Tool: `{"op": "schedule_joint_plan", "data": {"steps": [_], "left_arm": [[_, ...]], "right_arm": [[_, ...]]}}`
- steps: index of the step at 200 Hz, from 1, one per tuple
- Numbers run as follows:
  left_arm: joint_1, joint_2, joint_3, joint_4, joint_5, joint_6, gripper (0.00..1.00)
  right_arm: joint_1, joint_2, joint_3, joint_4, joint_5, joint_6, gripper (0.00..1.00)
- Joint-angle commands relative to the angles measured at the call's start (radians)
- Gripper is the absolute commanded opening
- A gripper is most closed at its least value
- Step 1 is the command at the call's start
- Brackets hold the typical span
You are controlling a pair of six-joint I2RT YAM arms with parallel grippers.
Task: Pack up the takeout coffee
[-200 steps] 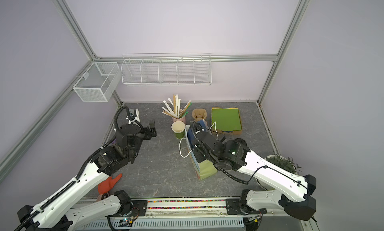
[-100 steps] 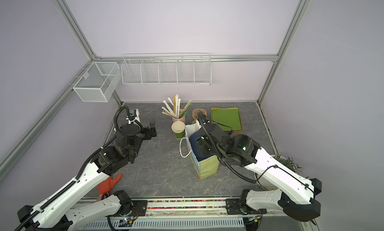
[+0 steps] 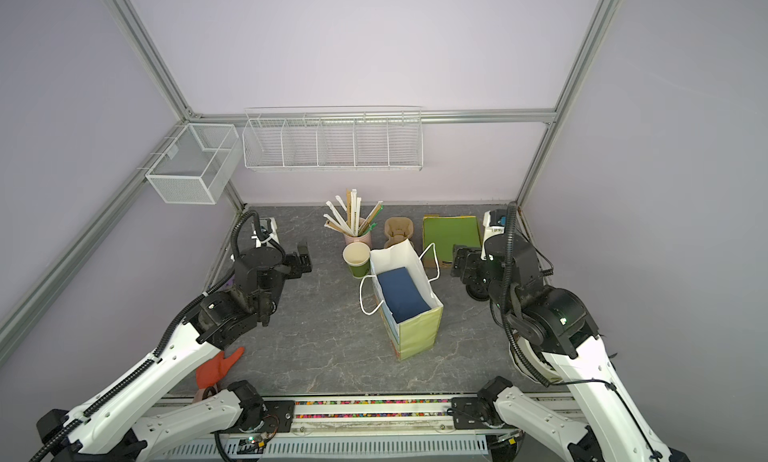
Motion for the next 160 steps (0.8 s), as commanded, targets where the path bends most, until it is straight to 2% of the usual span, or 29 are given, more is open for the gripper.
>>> {"op": "schedule_joint_plan", "data": {"steps": [1, 22, 43, 63, 79, 89, 103, 118, 135, 148, 160], "left_arm": [[0.082, 0.032, 0.055, -0.122, 0.026, -0.102, 0.99], [0.244, 0.025, 0.029, -0.151, 0.142, -0.178, 0.99], [0.322, 0.025, -0.004, -0.146, 0.121, -0.196, 0.99], [0.379, 0.040, -0.038, -0.151, 0.100, -0.220, 0.99], [0.399, 0.042, -0.095, -0.114, 0.074, -0.241, 0.99], [0.403, 0.039, -0.140, -0.074, 0.059, -0.249, 0.99], [0.405, 0.022, -0.221, 0.011, 0.010, -0.230, 0.99], [0.408, -0.002, -0.302, 0.108, -0.017, -0.197, 0.99], [0.422, -0.013, -0.358, 0.186, -0.018, -0.154, 0.99], [0.433, -0.002, -0.372, 0.214, -0.020, -0.126, 0.99], [0.446, 0.020, -0.375, 0.233, -0.011, -0.115, 0.99]], "right_arm": [[-0.131, -0.012, -0.070, 0.073, -0.007, 0.040, 0.89], [-0.269, -0.023, -0.192, 0.213, -0.058, 0.073, 0.89], [-0.341, -0.001, -0.324, 0.376, -0.068, 0.071, 0.88], [-0.363, 0.070, -0.416, 0.472, -0.002, 0.096, 0.89], [-0.365, 0.156, -0.487, 0.581, 0.008, 0.007, 0.89], [-0.364, 0.226, -0.496, 0.615, 0.056, -0.027, 0.89], [-0.370, 0.300, -0.531, 0.629, 0.094, -0.022, 0.89], [-0.371, 0.308, -0.620, 0.772, 0.031, -0.065, 0.89], [-0.377, 0.294, -0.699, 0.886, 0.092, -0.043, 0.89], [-0.379, 0.271, -0.784, 1.028, 0.112, -0.107, 0.89], [-0.381, 0.265, -0.846, 1.158, 0.079, -0.171, 0.89]]}}
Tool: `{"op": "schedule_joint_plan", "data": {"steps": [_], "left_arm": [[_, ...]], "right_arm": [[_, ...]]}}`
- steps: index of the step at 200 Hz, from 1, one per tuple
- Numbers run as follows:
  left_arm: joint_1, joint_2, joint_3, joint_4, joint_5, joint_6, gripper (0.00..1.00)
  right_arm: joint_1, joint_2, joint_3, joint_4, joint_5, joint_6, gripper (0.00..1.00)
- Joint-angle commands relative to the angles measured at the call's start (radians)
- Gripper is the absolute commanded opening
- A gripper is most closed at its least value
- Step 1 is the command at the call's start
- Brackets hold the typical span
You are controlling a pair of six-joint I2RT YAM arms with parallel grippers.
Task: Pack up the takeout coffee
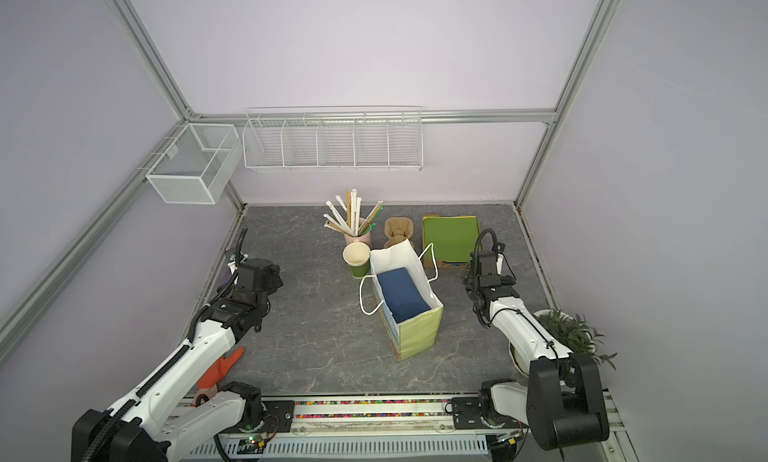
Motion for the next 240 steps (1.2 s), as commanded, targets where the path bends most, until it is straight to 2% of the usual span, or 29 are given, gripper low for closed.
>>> {"op": "schedule_joint_plan", "data": {"steps": [1, 22, 59, 73, 97, 116, 129, 144, 157, 172, 186, 201, 240], "left_arm": [[0.023, 0.009, 0.001, 0.132, -0.028, 0.050, 0.99], [0.037, 0.038, 0.004, 0.150, -0.007, 0.036, 0.99], [0.049, 0.022, -0.034, 0.228, 0.016, 0.055, 0.99], [0.060, 0.020, -0.059, 0.293, 0.023, 0.068, 0.99], [0.077, 0.062, -0.114, 0.460, 0.029, 0.121, 0.99], [0.093, 0.136, -0.170, 0.641, 0.029, 0.168, 0.99], [0.130, 0.161, -0.150, 0.631, 0.112, 0.166, 0.99], [0.133, 0.223, -0.201, 0.809, 0.133, 0.316, 0.99], [0.146, 0.283, -0.237, 0.884, 0.117, 0.336, 0.99], [0.170, 0.328, -0.297, 1.048, 0.122, 0.338, 0.99], [0.179, 0.334, -0.279, 1.028, 0.195, 0.351, 0.99], [0.182, 0.370, -0.295, 1.102, 0.177, 0.361, 0.99], [0.193, 0.438, -0.289, 1.145, 0.214, 0.362, 0.99]], "right_arm": [[-0.009, -0.040, -0.100, 0.339, 0.012, -0.124, 0.89], [-0.010, -0.010, -0.101, 0.373, -0.075, -0.233, 0.89], [-0.030, 0.014, -0.152, 0.496, -0.013, -0.226, 0.89], [-0.033, 0.037, -0.185, 0.599, -0.012, -0.273, 0.89], [-0.038, 0.117, -0.241, 0.761, -0.060, -0.333, 0.89], [-0.043, 0.210, -0.298, 0.971, -0.068, -0.353, 0.89], [-0.045, 0.246, -0.294, 1.010, -0.107, -0.371, 0.89], [-0.073, 0.267, -0.266, 0.947, -0.227, -0.367, 0.89], [-0.096, 0.339, -0.311, 1.129, -0.237, -0.361, 0.89], [-0.091, 0.282, -0.281, 0.975, -0.250, -0.355, 0.88], [-0.077, 0.326, -0.290, 1.067, -0.228, -0.377, 0.88], [-0.088, 0.298, -0.264, 0.971, -0.243, -0.357, 0.89], [-0.096, 0.305, -0.267, 0.989, -0.251, -0.357, 0.89]]}}
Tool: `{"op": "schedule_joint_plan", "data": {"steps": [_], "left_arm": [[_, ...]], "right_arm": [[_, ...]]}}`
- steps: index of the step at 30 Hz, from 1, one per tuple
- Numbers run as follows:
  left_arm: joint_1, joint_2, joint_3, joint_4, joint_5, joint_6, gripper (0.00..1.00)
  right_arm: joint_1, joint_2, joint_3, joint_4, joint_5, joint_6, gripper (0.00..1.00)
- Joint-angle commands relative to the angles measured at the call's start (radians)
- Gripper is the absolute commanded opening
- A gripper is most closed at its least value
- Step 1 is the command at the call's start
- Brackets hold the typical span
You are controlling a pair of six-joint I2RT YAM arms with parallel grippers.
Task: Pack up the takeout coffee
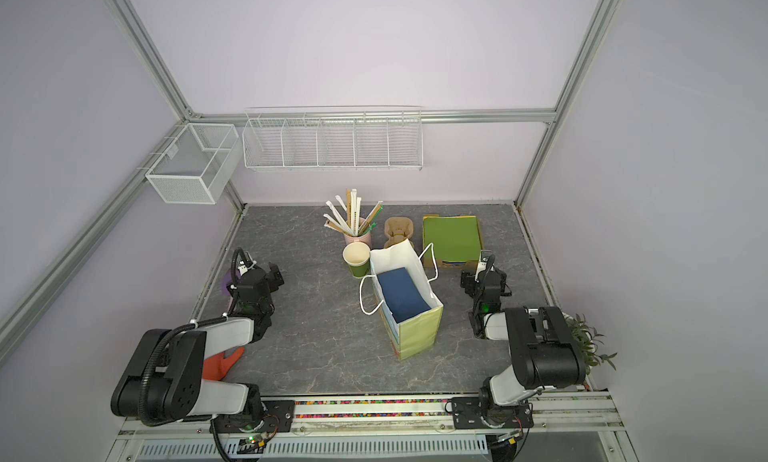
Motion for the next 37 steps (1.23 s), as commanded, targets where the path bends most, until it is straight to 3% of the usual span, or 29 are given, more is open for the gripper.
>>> {"op": "schedule_joint_plan", "data": {"steps": [1, 16, 37], "left_arm": [[0.009, 0.029, 0.007, 0.091, 0.038, 0.032, 0.99], [0.033, 0.133, -0.002, 0.227, 0.089, 0.047, 0.99], [0.032, 0.133, -0.008, 0.237, 0.090, 0.053, 0.99]], "right_arm": [[-0.006, -0.004, 0.008, 0.017, -0.021, -0.013, 0.89], [-0.006, -0.007, 0.007, 0.018, -0.022, -0.013, 0.89], [-0.011, -0.007, 0.007, 0.012, -0.032, -0.007, 0.89]]}}
